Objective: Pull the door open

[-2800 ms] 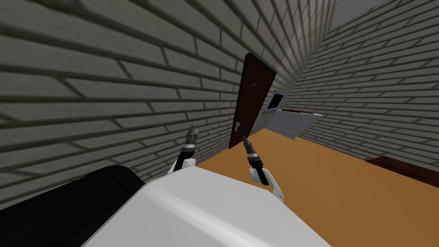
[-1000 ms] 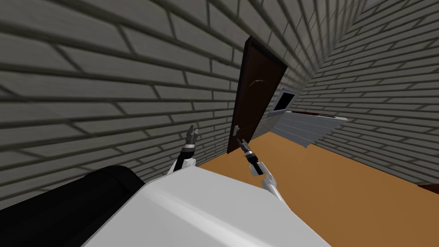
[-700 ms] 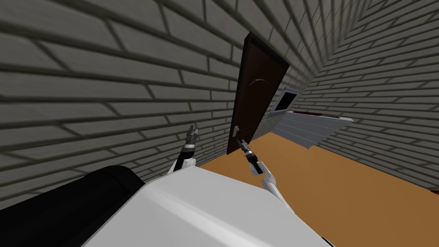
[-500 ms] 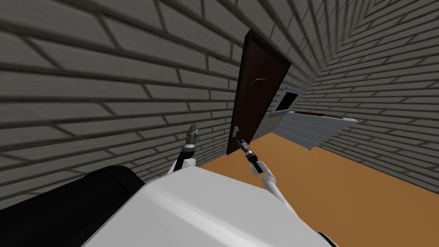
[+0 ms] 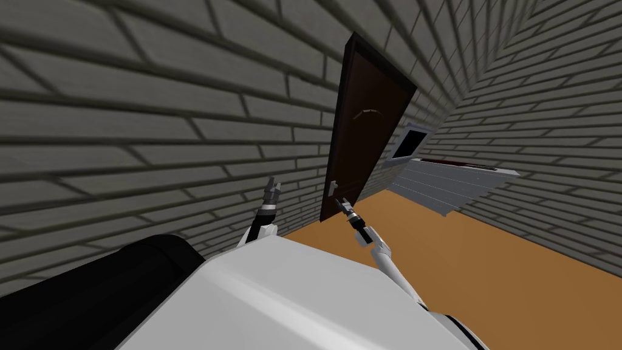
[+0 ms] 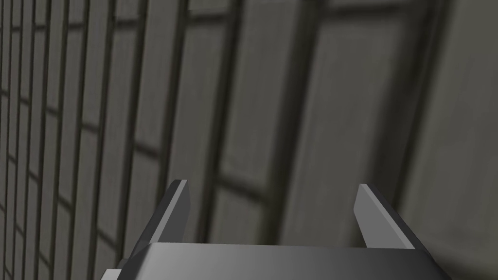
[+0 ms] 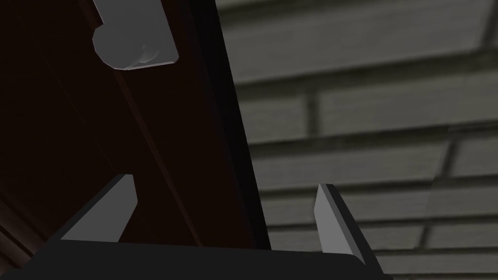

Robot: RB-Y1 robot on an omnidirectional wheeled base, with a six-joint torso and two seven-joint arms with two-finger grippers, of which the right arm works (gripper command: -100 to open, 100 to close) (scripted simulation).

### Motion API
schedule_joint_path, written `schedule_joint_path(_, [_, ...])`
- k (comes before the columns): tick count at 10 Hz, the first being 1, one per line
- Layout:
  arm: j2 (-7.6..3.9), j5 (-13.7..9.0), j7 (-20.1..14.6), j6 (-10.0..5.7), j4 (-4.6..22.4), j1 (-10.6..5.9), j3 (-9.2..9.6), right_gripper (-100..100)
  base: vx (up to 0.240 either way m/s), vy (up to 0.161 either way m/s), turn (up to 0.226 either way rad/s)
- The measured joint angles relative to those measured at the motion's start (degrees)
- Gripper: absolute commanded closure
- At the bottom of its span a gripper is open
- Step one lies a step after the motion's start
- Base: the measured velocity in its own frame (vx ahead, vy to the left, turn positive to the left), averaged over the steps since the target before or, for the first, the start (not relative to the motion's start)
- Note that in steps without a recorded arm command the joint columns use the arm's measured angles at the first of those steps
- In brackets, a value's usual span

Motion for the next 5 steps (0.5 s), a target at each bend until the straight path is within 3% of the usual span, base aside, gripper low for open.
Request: schedule_joint_path(5, [-1.00, 1.6, 2.4, -1.05, 4.6, -2.50, 0.35, -100, 0.077, -0.051, 0.026])
